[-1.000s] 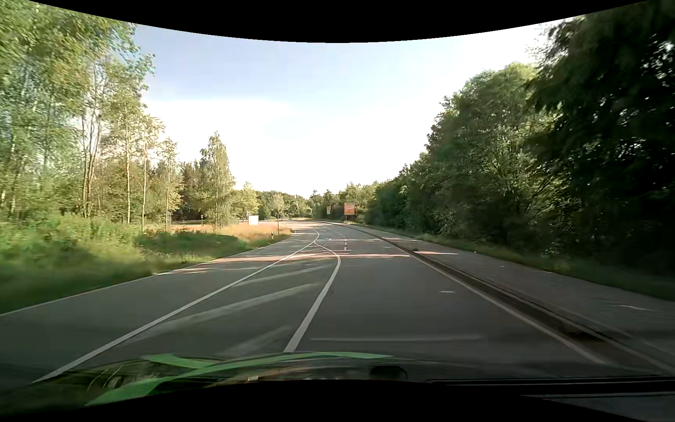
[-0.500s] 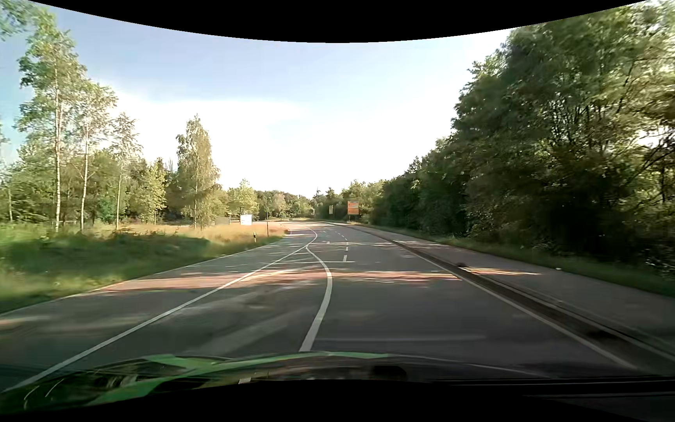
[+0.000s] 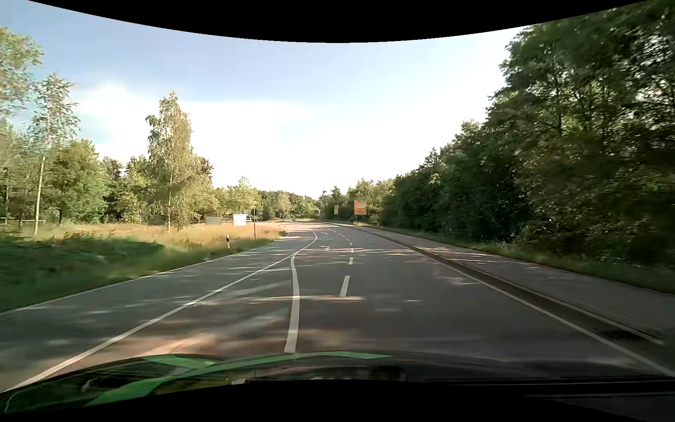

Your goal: Follow the waypoints while adhering to traffic rules and regulations

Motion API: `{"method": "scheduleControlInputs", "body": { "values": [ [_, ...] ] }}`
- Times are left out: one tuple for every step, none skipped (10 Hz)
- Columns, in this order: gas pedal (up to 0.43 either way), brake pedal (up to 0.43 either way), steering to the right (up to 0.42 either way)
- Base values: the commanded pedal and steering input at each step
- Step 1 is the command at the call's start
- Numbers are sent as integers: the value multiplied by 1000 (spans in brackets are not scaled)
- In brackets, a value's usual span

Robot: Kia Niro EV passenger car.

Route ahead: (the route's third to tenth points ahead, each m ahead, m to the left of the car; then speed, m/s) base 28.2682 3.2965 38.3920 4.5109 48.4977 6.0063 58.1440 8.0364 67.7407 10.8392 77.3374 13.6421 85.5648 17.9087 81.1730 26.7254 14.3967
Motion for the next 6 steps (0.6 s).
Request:
{"method": "scheduleControlInputs", "body": {
  "values": [
    [0, 0, -19],
    [0, 0, -19],
    [0, 0, -19],
    [39, 0, -20],
    [39, 0, -19],
    [47, 0, -20]
  ]
}}
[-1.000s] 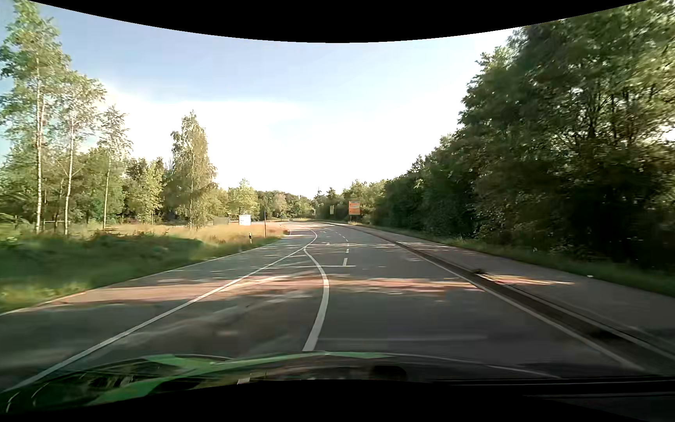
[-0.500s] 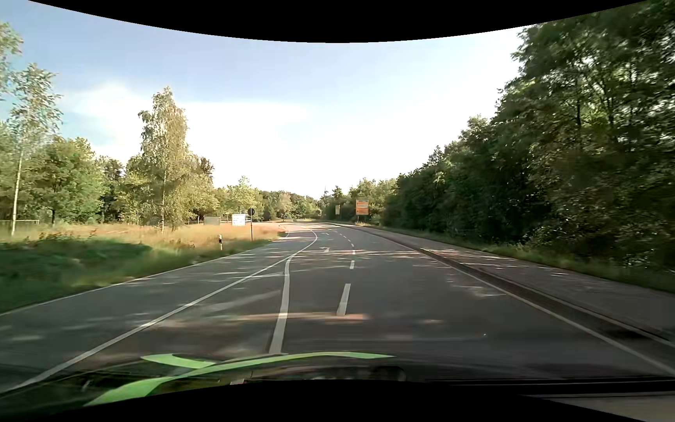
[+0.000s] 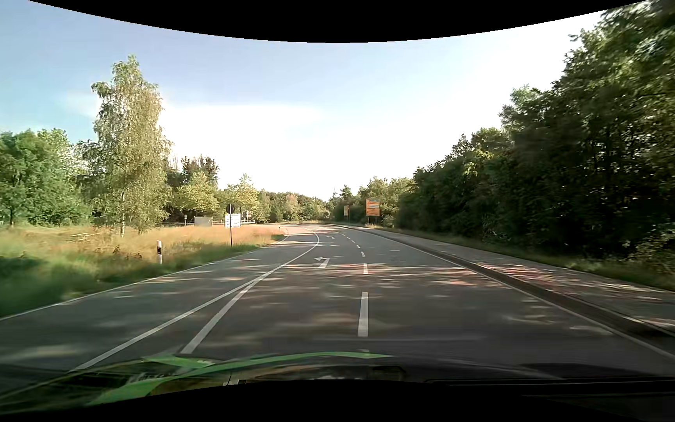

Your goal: Follow the waypoints while adhering to traffic rules and regulations

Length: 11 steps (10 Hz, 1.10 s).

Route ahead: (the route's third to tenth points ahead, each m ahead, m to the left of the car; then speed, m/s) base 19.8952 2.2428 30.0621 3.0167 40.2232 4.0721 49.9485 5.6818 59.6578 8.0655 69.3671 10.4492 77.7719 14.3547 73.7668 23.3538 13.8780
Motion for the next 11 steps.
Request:
{"method": "scheduleControlInputs", "body": {
  "values": [
    [47, 0, -19],
    [47, 0, -20],
    [47, 0, -20],
    [47, 0, -19],
    [47, 0, -20],
    [59, 0, -19],
    [67, 0, -19],
    [79, 0, -20],
    [87, 0, -19],
    [87, 0, -18],
    [87, 0, -16]
  ]
}}
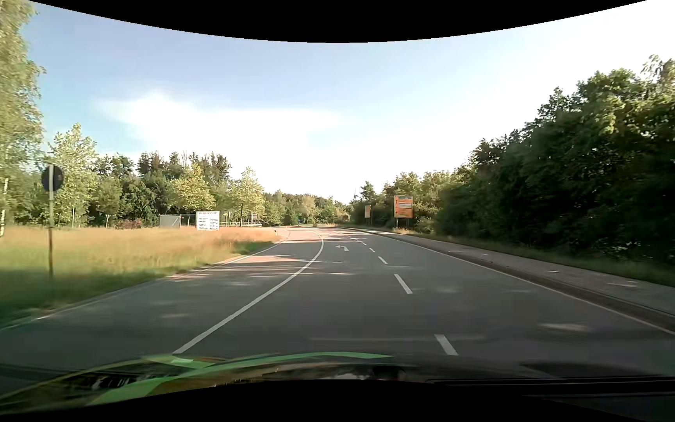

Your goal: Follow the waypoints while adhering to traffic rules and regulations

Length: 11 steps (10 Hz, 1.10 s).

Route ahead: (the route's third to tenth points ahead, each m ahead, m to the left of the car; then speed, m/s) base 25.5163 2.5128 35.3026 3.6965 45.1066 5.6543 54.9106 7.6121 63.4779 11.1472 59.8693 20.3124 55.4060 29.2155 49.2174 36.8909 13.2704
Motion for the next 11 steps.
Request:
{"method": "scheduleControlInputs", "body": {
  "values": [
    [87, 0, -15],
    [87, 0, -14],
    [87, 0, -14],
    [87, 0, -14],
    [98, 0, -13],
    [98, 0, -14],
    [110, 0, -13],
    [110, 0, -14],
    [79, 0, -14],
    [47, 0, -13],
    [47, 0, -14]
  ]
}}
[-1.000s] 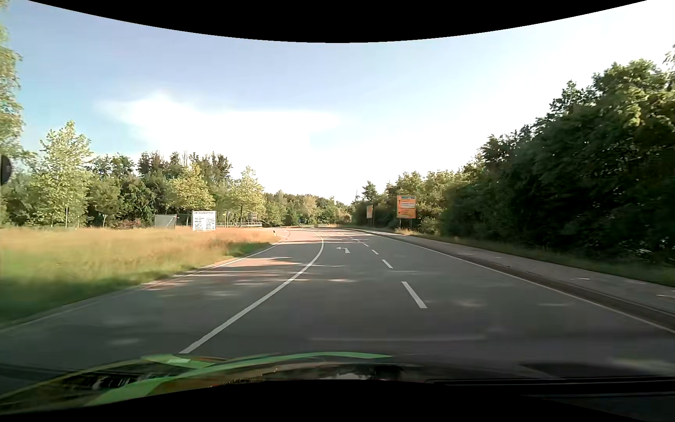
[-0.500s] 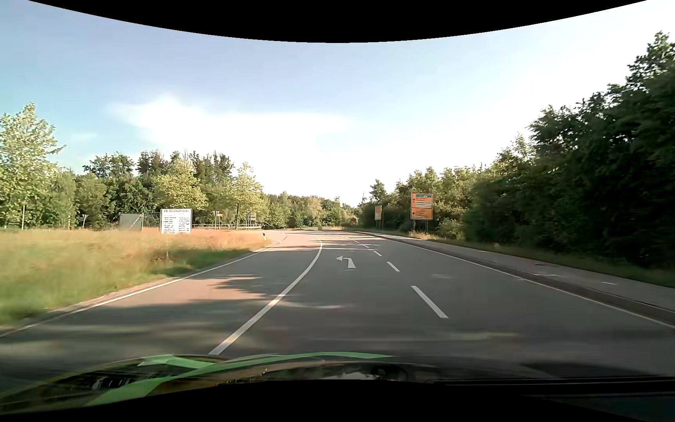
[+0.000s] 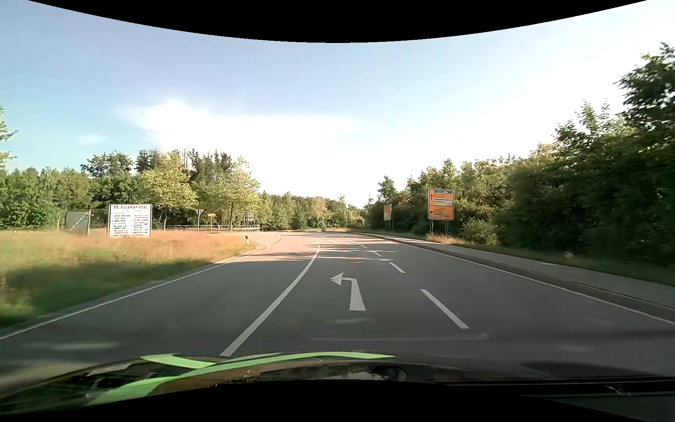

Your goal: Follow the waypoints while adhering to traffic rules and regulations

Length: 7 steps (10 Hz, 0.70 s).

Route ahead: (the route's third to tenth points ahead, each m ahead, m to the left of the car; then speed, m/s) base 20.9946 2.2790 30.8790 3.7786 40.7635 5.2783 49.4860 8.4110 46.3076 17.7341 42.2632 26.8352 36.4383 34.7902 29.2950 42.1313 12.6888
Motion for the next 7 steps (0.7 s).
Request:
{"method": "scheduleControlInputs", "body": {
  "values": [
    [28, 0, -14],
    [0, 0, -13],
    [0, 0, -14],
    [0, 0, -14],
    [0, 0, -16],
    [0, 0, -18],
    [0, 0, -19]
  ]
}}
